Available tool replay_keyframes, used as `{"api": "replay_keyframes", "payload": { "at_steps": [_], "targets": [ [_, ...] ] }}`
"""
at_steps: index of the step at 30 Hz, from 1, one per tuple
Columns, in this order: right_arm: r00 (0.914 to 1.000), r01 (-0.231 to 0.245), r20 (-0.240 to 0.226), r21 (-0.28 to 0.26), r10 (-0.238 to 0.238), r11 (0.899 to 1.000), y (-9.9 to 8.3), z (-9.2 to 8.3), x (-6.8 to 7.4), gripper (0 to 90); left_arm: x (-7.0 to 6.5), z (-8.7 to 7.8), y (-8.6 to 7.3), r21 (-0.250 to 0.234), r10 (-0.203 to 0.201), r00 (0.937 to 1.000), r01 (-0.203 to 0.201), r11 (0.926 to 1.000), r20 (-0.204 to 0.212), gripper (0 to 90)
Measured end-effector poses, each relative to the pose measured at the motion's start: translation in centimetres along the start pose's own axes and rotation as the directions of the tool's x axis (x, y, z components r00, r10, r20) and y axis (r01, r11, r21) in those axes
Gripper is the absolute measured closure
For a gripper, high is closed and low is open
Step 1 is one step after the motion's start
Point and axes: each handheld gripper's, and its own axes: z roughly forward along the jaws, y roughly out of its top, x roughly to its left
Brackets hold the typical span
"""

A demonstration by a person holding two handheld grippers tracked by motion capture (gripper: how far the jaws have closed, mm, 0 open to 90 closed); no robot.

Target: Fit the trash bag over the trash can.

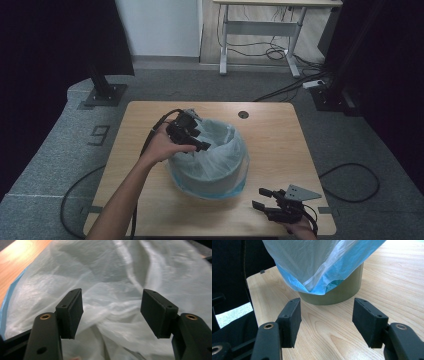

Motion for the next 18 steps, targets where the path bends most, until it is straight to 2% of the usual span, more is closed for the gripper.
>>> {"api": "replay_keyframes", "payload": {
  "at_steps": [3, 6, 12, 18],
  "targets": [
    [1.0000, -0.001, -0.002, 0.001, 0.001, 1.000, 0.0, 0.0, 0.0, 39.3, -0.8, -0.3, -0.4, -0.007, 0.033, 0.9990, -0.033, 0.9994, 0.030, 35.4],
    [1.0000, -0.005, -0.004, 0.004, 0.005, 1.000, 0.0, 0.1, 0.1, 39.3, -1.4, 0.0, -0.5, 0.010, 0.059, 0.9969, -0.060, 0.9981, 0.051, 35.6],
    [1.0000, 0.000, -0.009, 0.010, 0.000, 1.000, 0.0, 0.3, 0.2, 39.3, -1.9, 1.2, -0.5, 0.090, 0.089, 0.9927, -0.096, 0.9913, 0.081, 38.1],
    [1.0000, -0.005, -0.008, 0.010, 0.005, 1.000, 0.0, 0.2, 0.1, 39.3, -2.0, 2.6, -0.3, 0.173, 0.084, 0.9923, -0.099, 0.9799, 0.091, 38.9]
  ]
}}
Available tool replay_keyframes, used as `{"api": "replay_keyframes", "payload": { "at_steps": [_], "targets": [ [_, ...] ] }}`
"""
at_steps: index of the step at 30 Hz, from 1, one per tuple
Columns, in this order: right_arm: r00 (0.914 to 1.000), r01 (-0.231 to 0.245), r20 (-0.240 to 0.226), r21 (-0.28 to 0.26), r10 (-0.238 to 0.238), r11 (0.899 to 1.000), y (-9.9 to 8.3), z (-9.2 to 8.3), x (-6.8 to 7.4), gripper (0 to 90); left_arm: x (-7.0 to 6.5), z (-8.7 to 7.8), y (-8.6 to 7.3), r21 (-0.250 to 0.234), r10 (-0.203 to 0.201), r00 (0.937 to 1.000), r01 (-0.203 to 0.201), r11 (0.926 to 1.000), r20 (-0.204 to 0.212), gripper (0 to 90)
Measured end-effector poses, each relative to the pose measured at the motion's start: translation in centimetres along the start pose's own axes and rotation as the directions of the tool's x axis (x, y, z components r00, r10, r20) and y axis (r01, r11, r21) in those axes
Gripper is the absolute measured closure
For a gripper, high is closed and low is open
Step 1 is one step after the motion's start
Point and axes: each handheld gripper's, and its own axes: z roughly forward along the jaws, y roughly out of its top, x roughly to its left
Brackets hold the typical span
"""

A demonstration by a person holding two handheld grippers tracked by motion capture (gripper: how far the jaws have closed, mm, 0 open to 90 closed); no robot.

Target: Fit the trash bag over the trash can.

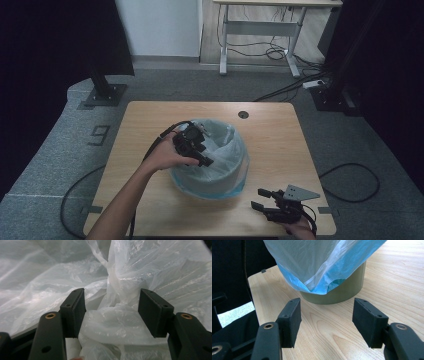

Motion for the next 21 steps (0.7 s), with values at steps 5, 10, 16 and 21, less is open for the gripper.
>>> {"api": "replay_keyframes", "payload": {
  "at_steps": [5, 10, 16, 21],
  "targets": [
    [1.0000, 0.001, 0.001, -0.002, -0.001, 1.000, 0.0, -0.1, 0.0, 39.3, 0.0, 0.7, 0.6, 0.039, -0.002, 1.0000, 0.002, 0.9992, 0.001, 39.1],
    [1.0000, 0.000, 0.004, -0.004, 0.000, 1.000, 0.0, -0.2, -0.1, 39.3, -0.1, 1.3, 0.9, 0.059, 0.002, 1.0000, -0.002, 0.9982, 0.003, 39.2],
    [1.0000, -0.001, 0.007, -0.013, 0.001, 1.000, 0.1, -0.5, -0.1, 39.3, 0.1, 0.5, 0.4, -0.012, -0.016, 0.9999, 0.016, 0.9998, -0.001, 38.1],
    [1.0000, 0.003, 0.008, -0.015, -0.002, 1.000, 0.2, -0.5, -0.1, 39.2, 0.0, -1.6, -0.5, -0.119, -0.025, 0.9996, 0.023, 0.9926, -0.013, 36.8]
  ]
}}
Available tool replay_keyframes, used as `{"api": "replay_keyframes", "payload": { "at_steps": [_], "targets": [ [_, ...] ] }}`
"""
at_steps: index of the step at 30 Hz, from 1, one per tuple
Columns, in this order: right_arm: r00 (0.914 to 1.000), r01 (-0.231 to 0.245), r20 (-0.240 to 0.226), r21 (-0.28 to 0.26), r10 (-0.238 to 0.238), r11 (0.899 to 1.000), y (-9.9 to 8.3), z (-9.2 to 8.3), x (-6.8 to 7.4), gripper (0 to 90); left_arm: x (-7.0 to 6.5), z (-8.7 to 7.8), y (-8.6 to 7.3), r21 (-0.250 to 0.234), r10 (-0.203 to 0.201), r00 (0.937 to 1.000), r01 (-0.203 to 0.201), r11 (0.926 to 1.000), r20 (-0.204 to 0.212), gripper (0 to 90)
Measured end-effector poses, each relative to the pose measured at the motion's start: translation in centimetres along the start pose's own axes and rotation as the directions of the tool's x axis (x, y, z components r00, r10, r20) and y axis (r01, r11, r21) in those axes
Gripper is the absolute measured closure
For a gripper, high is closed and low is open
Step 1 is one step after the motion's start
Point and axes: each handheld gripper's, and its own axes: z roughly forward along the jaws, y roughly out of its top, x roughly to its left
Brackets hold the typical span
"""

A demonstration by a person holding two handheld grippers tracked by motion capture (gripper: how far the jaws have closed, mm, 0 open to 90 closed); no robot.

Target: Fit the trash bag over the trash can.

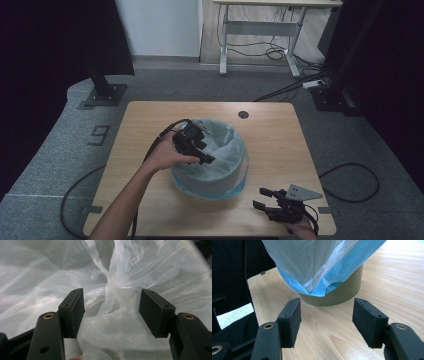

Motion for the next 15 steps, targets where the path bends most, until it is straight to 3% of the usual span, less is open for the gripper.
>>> {"api": "replay_keyframes", "payload": {
  "at_steps": [6, 15],
  "targets": [
    [1.0000, -0.004, 0.007, -0.003, 0.004, 1.000, 0.0, -0.1, -0.1, 39.1, 0.0, -2.4, -1.7, -0.137, -0.036, 0.9989, 0.032, 0.9901, -0.029, 36.4],
    [0.9995, -0.010, 0.029, -0.006, 0.010, 1.000, 0.0, -0.2, -0.3, 38.5, -0.6, -4.9, -5.5, -0.229, -0.054, 0.9957, 0.035, 0.9727, -0.075, 35.7]
  ]
}}
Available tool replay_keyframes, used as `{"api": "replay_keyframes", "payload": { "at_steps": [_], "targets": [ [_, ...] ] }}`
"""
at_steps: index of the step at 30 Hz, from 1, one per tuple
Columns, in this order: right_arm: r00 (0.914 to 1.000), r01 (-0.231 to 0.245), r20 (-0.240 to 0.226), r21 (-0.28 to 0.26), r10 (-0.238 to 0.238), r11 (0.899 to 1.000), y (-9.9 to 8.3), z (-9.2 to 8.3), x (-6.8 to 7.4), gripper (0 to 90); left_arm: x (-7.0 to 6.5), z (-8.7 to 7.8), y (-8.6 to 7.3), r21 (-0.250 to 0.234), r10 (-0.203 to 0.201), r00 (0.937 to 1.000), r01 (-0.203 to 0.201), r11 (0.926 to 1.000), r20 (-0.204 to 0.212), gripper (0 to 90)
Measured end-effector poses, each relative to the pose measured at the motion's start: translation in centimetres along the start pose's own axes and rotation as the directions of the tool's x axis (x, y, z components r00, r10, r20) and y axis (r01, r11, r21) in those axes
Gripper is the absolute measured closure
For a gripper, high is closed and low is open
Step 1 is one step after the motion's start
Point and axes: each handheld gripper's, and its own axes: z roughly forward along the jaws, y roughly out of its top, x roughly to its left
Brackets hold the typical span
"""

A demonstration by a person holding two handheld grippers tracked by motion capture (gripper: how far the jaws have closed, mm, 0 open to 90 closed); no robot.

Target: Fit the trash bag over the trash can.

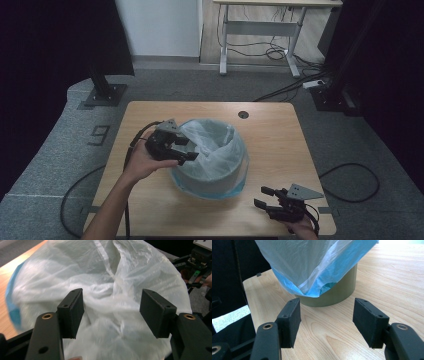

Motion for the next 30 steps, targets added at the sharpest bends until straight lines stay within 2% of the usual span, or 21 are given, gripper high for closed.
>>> {"api": "replay_keyframes", "payload": {
  "at_steps": [6, 8, 10, 14, 23, 25, 30],
  "targets": [
    [0.9998, -0.004, 0.020, -0.003, 0.004, 1.000, -0.1, 0.0, -0.1, 38.5, -0.2, -1.9, -2.5, -0.058, -0.020, 0.9994, 0.018, 0.9982, -0.029, 35.6],
    [0.9996, -0.005, 0.027, -0.002, 0.005, 1.000, -0.2, 0.1, -0.2, 38.4, -0.3, -2.6, -3.5, -0.079, -0.026, 0.9970, 0.020, 0.9966, -0.072, 35.5],
    [0.9995, -0.011, 0.031, 0.003, 0.011, 1.000, -0.3, 0.1, -0.3, 38.4, -0.3, -3.1, -4.4, -0.096, -0.038, 0.9944, 0.028, 0.9950, -0.099, 35.5],
    [0.9990, -0.016, 0.043, 0.002, 0.016, 1.000, -0.4, 0.1, -0.4, 38.3, -0.3, -3.9, -6.2, -0.129, -0.064, 0.9924, 0.050, 0.9904, -0.105, 35.5],
    [0.9984, -0.019, 0.054, 0.006, 0.019, 1.000, -0.6, 0.1, -0.5, 38.3, -0.2, -4.3, -10.3, -0.137, -0.111, 0.9859, 0.093, 0.9861, -0.126, 34.9],
    [0.9984, -0.017, 0.053, 0.012, 0.017, 1.000, -0.6, 0.2, -0.5, 38.3, -0.2, -4.3, -11.0, -0.131, -0.114, 0.9837, 0.096, 0.9866, -0.139, 35.0],
    [0.9981, -0.021, 0.058, 0.014, 0.020, 1.000, -0.7, 0.2, -0.6, 38.3, 0.0, -4.2, -12.2, -0.137, -0.141, 0.9812, 0.123, 0.9829, -0.132, 34.9]
  ]
}}
